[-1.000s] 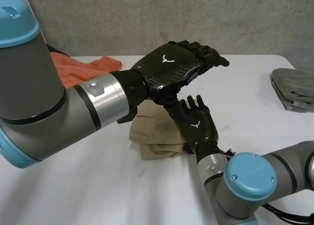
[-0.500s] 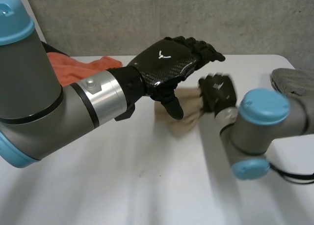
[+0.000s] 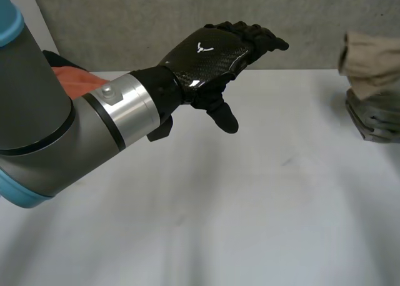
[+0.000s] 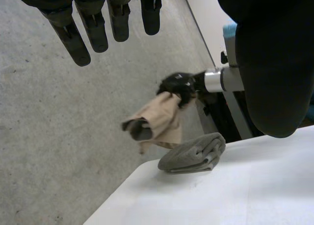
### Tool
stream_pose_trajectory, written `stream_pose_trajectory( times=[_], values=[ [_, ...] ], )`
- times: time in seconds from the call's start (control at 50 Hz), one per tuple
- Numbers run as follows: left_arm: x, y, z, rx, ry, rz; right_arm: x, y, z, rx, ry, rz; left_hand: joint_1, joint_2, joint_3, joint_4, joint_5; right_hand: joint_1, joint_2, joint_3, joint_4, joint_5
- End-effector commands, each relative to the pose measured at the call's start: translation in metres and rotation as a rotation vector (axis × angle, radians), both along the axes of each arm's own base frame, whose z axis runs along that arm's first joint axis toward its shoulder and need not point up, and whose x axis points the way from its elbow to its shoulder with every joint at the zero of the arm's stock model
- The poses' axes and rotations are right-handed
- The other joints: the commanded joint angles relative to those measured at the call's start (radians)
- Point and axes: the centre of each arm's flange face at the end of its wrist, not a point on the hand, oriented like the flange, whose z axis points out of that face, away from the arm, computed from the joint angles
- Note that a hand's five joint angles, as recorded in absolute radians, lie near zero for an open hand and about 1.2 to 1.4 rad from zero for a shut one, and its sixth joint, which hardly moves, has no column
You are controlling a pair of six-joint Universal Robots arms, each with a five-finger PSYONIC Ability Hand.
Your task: Fold the laundry.
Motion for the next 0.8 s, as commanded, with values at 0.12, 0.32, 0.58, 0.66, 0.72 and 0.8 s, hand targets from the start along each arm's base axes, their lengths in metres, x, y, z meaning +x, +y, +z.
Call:
stream_pose_trajectory(
  times=[0.12, 0.32, 0.58, 0.66, 0.72, 0.8],
  values=[
    [-0.003, -0.002, -0.009, 0.016, -0.018, -0.002, -0.073, -0.027, -0.128, 0.193, -0.012, 0.064, 0.03, 0.008, 0.006, 0.014, -0.006, 0.395, 0.262, 0.277, 0.204, 0.342],
    [-0.005, -0.007, -0.012, 0.019, -0.02, 0.021, -0.084, -0.021, -0.086, 0.168, 0.048, -0.03, 0.03, 0.008, 0.006, 0.014, -0.006, -0.827, -0.96, -0.945, -1.018, -0.88],
    [-0.009, 0.008, -0.005, 0.01, -0.006, -0.007, -0.102, 0.054, 0.001, 0.377, 0.038, -0.175, 0.027, 0.005, 0.003, 0.011, -0.009, -0.827, -0.96, -0.945, -1.018, -0.88],
    [-0.008, 0.01, -0.002, 0.003, -0.001, -0.007, -0.13, 0.076, 0.02, 0.483, 0.221, -0.384, 0.027, 0.005, 0.003, 0.011, -0.009, -0.827, -0.96, -0.945, -1.018, -0.88],
    [-0.007, 0.01, 0.003, -0.008, 0.009, -0.004, -0.141, 0.08, 0.038, 0.478, 0.36, -0.51, 0.027, 0.005, 0.003, 0.011, -0.009, -0.827, -0.96, -0.945, -1.018, -0.88],
    [-0.006, 0.005, 0.02, -0.052, 0.056, 0.036, -0.144, 0.068, 0.072, 0.295, 0.43, -0.635, 0.03, 0.008, 0.006, 0.014, -0.006, -0.827, -0.96, -0.945, -1.018, -0.88]
  ],
)
